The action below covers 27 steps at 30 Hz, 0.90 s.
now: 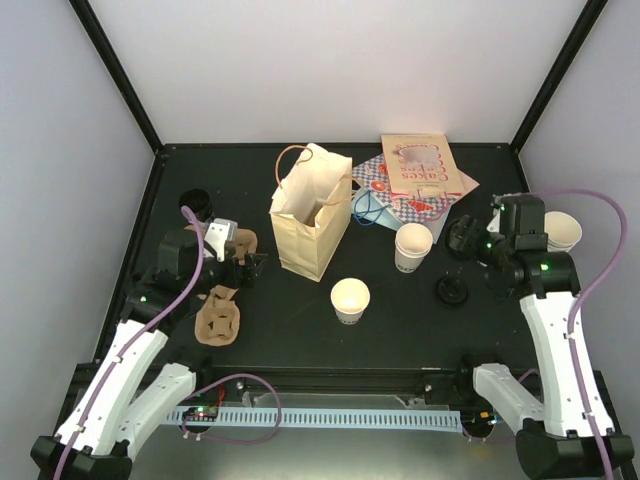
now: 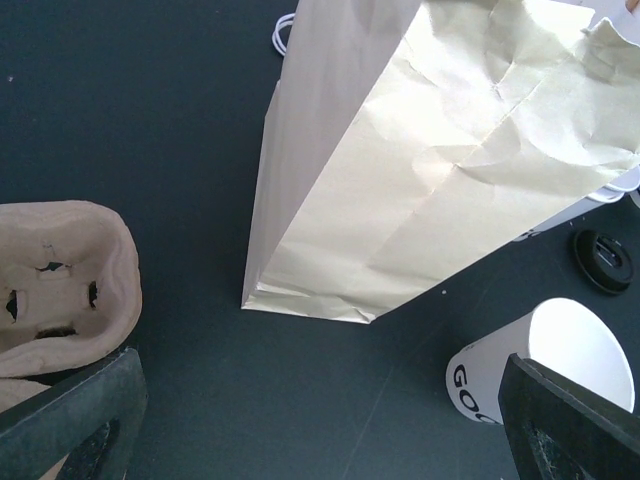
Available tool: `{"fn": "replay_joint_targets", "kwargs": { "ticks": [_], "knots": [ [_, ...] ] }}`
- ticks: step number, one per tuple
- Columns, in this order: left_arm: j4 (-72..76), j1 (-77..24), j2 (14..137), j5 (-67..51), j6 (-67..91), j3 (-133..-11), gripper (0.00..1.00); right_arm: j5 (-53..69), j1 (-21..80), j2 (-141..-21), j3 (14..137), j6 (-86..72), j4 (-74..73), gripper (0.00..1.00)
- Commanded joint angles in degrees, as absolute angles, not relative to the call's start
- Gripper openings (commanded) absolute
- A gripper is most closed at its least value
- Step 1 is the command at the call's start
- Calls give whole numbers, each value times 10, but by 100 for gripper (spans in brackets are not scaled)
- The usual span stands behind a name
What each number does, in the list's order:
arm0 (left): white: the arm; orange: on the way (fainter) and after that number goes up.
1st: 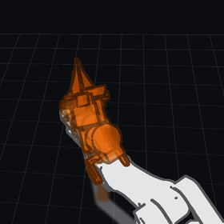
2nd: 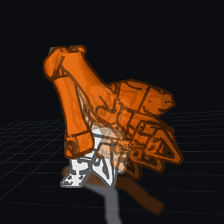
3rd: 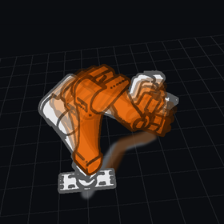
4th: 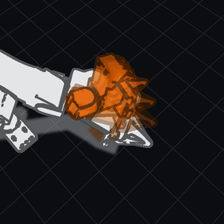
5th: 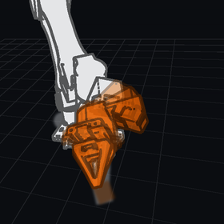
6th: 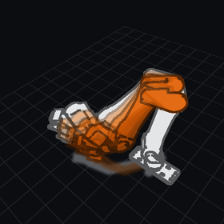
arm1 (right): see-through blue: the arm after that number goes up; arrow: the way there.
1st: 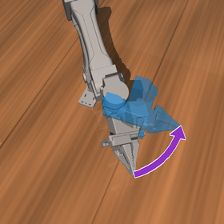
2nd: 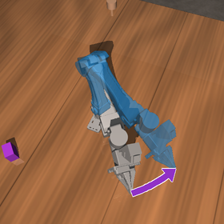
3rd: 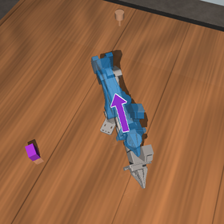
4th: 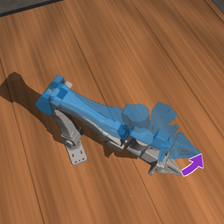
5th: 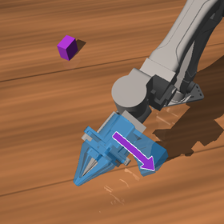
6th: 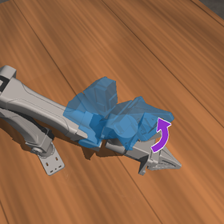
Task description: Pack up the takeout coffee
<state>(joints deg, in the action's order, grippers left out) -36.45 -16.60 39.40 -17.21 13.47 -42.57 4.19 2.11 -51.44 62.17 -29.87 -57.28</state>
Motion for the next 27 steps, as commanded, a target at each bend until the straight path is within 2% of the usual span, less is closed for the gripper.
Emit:
{"fn": "replay_joint_targets", "kwargs": {
  "ticks": [1, 8, 14, 19, 27],
  "knots": [
    [-353, -169, 395, -179, 131, -425, 99, 81, 105, -537, 687, -270, -609, 72],
    [-352, -170, 395, -182, 134, -425, 99, 0, 337, -596, 697, -302, -592, 72],
    [-332, -171, 405, -259, 197, -408, 99, -27, 458, -639, 654, -319, -532, 71],
    [-272, -171, 424, -360, 274, -355, 99, -63, 520, -696, 658, -329, -519, 72],
    [-189, -189, 425, -387, 339, -294, 99, -97, 565, -746, 657, -337, -518, 72]
  ]
}}
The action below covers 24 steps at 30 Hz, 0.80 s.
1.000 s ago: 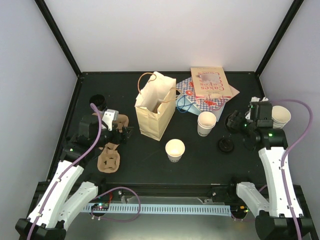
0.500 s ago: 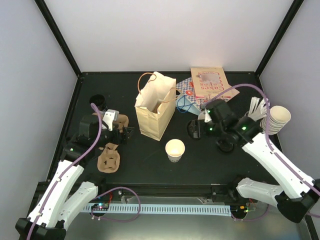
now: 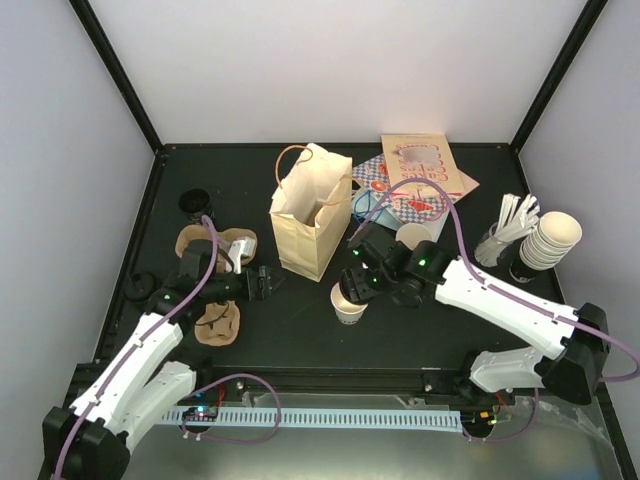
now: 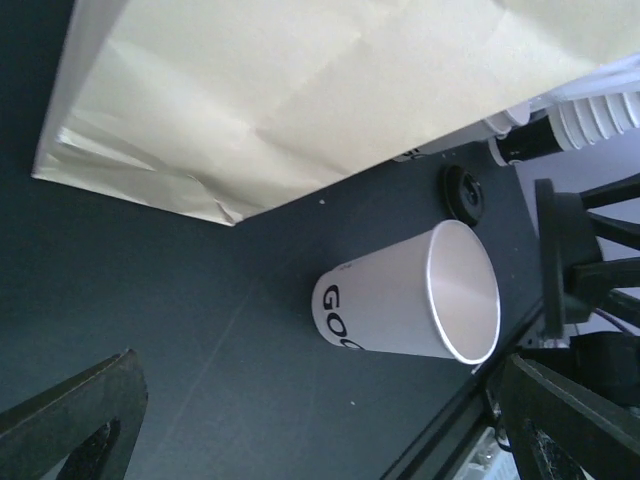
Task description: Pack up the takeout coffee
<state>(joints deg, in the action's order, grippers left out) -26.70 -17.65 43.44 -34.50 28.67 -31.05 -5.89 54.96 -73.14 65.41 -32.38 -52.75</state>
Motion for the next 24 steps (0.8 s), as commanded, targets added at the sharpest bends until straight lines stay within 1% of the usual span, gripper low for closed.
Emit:
{"fn": "replay_joint_targets", "kwargs": {
  "ticks": [1, 12, 18, 24],
  "knots": [
    [-179, -193, 425, -388, 346, -288, 99, -102, 568, -751, 658, -339, -522, 72],
    [-125, -243, 460, -373, 373, -272, 97, -107, 583, -775, 651, -346, -520, 72],
    [-108, -262, 486, -371, 379, -272, 92, -103, 586, -787, 656, -345, -523, 72],
    [-94, -280, 503, -365, 385, -272, 90, -94, 590, -796, 654, -343, -520, 72]
  ]
}}
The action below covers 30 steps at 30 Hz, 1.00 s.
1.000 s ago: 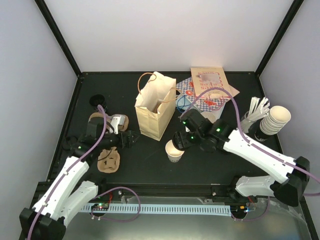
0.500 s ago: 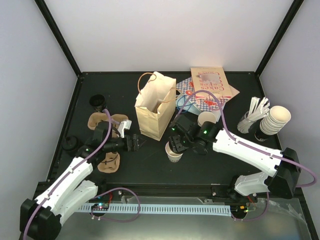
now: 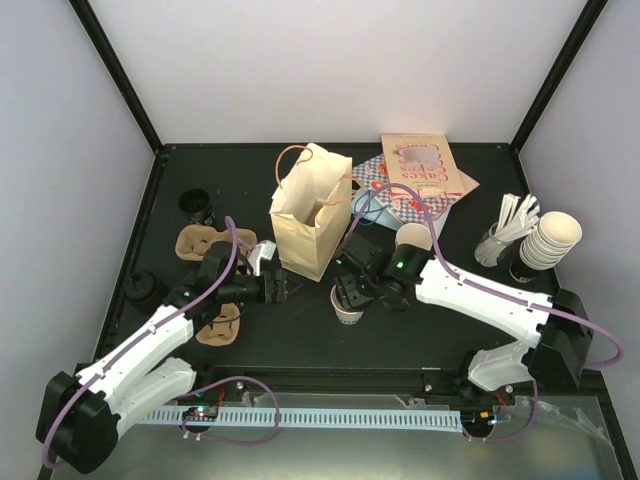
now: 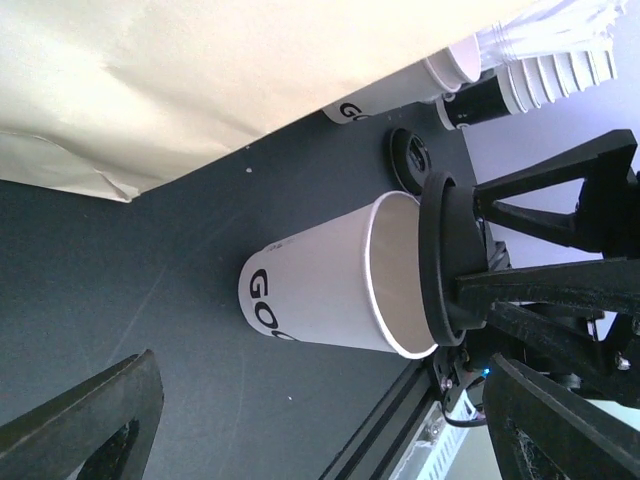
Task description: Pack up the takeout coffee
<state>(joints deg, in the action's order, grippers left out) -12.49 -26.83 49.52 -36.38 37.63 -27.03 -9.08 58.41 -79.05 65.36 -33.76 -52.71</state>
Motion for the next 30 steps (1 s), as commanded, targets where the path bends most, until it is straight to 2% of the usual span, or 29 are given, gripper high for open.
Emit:
{"fn": "replay_joint_targets", "kwargs": {
  "ticks": [1, 9, 14, 24, 30],
  "knots": [
    [-92, -282, 505, -364, 386, -272, 90, -92, 590, -798, 655, -342, -520, 72],
    [-84, -293, 520, -360, 387, -273, 88, -85, 592, -811, 655, -339, -515, 72],
    [-77, -294, 533, -362, 388, -274, 79, -84, 592, -820, 657, -335, -516, 72],
    [-63, -301, 563, -363, 388, -274, 71, -79, 593, -834, 659, -328, -517, 72],
    [-54, -309, 576, -364, 389, -273, 61, -73, 594, -830, 661, -325, -513, 72]
  ]
}}
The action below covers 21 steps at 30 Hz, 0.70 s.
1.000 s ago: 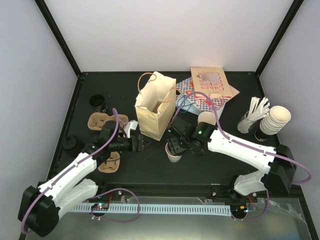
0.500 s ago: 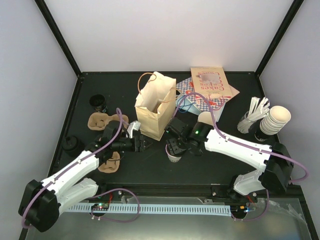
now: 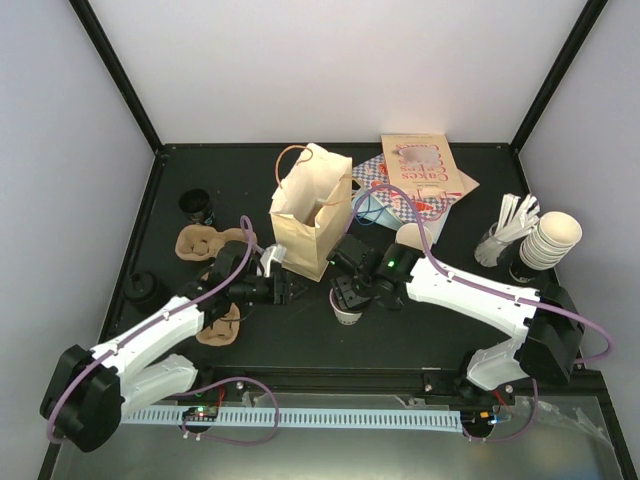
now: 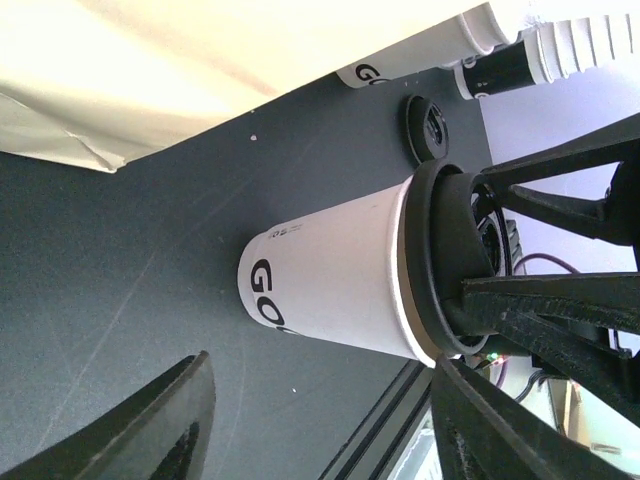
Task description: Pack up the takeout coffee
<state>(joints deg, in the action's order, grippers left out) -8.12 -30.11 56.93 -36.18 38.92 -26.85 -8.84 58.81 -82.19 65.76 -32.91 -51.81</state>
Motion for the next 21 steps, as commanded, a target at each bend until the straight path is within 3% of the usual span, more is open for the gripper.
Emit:
{"fn": "replay_joint_targets", "kwargs": {
  "ticks": [1, 21],
  "knots": [
    [-52, -310, 578, -363, 390, -273, 59, -72, 595, -827, 661, -325, -512, 72],
    [-18, -352, 608, -349, 413, -269, 53, -69, 598, -800, 656, -321, -503, 72]
  ]
}}
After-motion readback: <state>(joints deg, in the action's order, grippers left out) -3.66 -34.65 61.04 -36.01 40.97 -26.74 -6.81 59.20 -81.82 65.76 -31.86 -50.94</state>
